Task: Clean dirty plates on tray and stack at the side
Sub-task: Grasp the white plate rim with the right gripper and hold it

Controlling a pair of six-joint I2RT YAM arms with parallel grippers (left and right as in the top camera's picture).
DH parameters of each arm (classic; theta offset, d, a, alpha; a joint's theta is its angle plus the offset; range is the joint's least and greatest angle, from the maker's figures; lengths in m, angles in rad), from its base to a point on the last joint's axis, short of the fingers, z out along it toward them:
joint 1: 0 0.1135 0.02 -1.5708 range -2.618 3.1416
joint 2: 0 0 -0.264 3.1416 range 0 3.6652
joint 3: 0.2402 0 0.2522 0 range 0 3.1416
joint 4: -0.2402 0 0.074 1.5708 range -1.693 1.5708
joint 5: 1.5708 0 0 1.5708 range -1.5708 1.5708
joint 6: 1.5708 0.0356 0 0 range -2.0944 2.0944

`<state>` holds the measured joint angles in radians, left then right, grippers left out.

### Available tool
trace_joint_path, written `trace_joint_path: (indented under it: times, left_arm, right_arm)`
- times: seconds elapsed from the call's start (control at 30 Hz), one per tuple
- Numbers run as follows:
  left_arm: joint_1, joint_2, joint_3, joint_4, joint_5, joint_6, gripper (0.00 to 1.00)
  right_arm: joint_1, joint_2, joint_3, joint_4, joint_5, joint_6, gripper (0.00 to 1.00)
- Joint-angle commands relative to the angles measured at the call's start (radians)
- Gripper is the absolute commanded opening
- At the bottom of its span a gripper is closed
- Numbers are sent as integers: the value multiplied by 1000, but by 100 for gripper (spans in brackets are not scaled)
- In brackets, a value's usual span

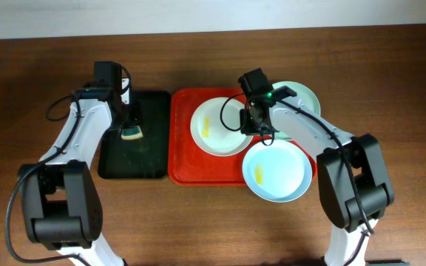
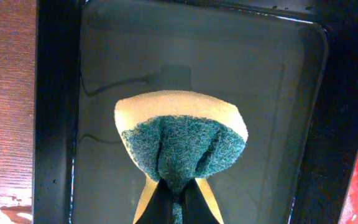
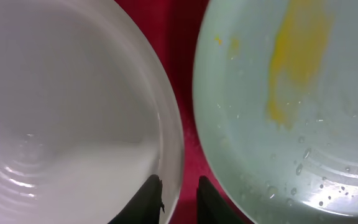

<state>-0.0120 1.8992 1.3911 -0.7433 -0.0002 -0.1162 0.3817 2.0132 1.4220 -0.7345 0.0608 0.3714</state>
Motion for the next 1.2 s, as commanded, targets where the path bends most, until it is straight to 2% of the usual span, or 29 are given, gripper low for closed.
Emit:
trace_joint_path:
  times: [0.0,0.17,0.3,0.4,0.43,0.5,0.53,0.57,0.67,0.8,0.87,0.97,1.17]
  left_arm:
    - [-1,0,-3,3,5,16,0]
    - [-1,0,-3,3,5,16,0]
    - [-1,0,-3,3,5,16,0]
    - [-1,0,-3,3,5,16,0]
    - [-1,0,-3,3,5,16,0]
    - [-1,0,-3,3,5,16,0]
    - [-1,0,-3,3,5,16,0]
    - [-1,0,-3,3,5,16,0]
    - [-1,0,-3,3,5,16,0]
    - [-1,0,-3,3,5,16,0]
    - [-1,0,-3,3,5,16,0]
    - [-1,0,-3,3,5,16,0]
    - [-1,0,-3,3,5,16,0]
  right_arm:
    - [5,6,-40,16,4,38,17]
    - [5,6,-42,35,-77,38,4]
    - [5,6,-42,28,-187,37,4]
    - [4,2,-42,25,-206,38,8]
    - [3,1,-40,25,-208,38,11]
    - [2,0,-28,25,-208,37,41]
    - [2,0,-23,29,-206,37,48]
    - [2,0,-22,41,-203,27,49]
    - [3,0,-23,75,-164,26,49]
    - [3,0,-23,93,-127,26,30]
    - [3,2,-23,98,-127,26,29]
    - [3,4,-23,99,-127,26,21]
    - [4,5,-23,95,-127,26,20]
